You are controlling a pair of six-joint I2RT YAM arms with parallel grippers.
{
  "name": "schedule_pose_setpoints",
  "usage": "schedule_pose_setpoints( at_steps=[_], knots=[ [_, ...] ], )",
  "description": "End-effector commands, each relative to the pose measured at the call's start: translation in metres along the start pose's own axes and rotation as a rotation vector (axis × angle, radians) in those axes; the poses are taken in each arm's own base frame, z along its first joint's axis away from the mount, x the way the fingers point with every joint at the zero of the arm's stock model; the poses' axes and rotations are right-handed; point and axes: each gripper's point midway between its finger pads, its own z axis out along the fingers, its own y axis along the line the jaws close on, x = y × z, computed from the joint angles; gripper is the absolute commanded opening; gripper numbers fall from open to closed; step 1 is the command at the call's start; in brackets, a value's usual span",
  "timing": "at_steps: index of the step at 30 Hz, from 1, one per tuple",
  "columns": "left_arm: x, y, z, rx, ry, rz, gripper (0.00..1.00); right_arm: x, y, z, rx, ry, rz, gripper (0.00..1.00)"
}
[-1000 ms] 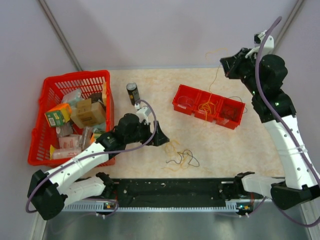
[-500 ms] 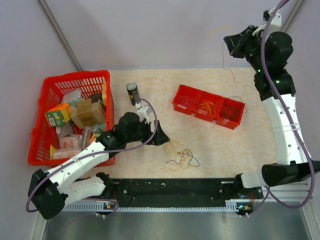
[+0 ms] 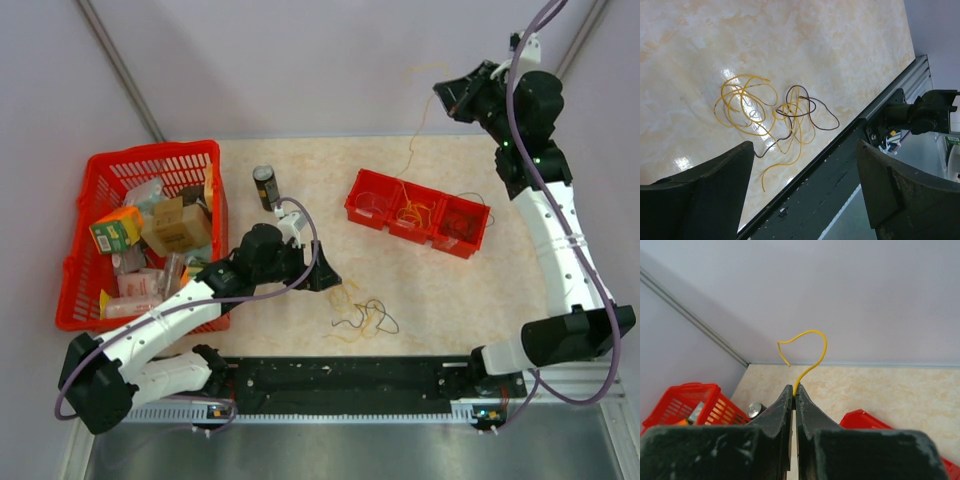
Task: Untangle the cables
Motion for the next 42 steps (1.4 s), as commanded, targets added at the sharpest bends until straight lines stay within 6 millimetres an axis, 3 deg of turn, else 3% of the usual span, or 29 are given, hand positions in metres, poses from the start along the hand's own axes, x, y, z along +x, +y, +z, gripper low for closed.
schedule_pose_setpoints(
  at_steps=[1,5,13,19,22,24,32,37,42],
  knots=[
    [-0.015,-0.015,-0.002,0.052,-0.046,0.027,0.86,0.013,-0.007,-0.007,-0.009,-0.026,0.024,0.00],
    [-0.015,-0.015,-0.003,0.053,-0.042,0.028,0.86,0.048,-0.032,-0.012,0.059,0.020,0.037,0.00],
    [-0.013,-0.014,-0.001,0.051,-0.039,0.028,0.86,0.105,-0.070,-0.044,0.180,0.091,0.025,0.00],
    [-0.013,-0.017,0.004,0.069,-0.025,0.029,0.86,0.208,-0.110,-0.049,0.241,0.302,0.135,0.00],
    [-0.008,-0.012,0.008,0.051,0.009,0.027,0.86,0.250,-0.131,-0.055,0.302,0.398,0.175,0.00],
    [-0.002,-0.008,0.013,0.032,0.039,0.029,0.85,0.266,-0.144,-0.054,0.341,0.446,0.164,0.00],
    [0.007,0.013,0.028,-0.092,0.127,0.087,0.78,0.261,-0.178,-0.032,0.455,0.545,0.002,0.00],
    [0.009,0.013,0.029,-0.101,0.131,0.098,0.77,0.248,-0.207,-0.016,0.562,0.572,-0.132,0.00],
    [0.009,0.013,0.028,-0.106,0.124,0.103,0.77,0.243,-0.219,0.006,0.557,0.582,-0.210,0.00]
  ],
)
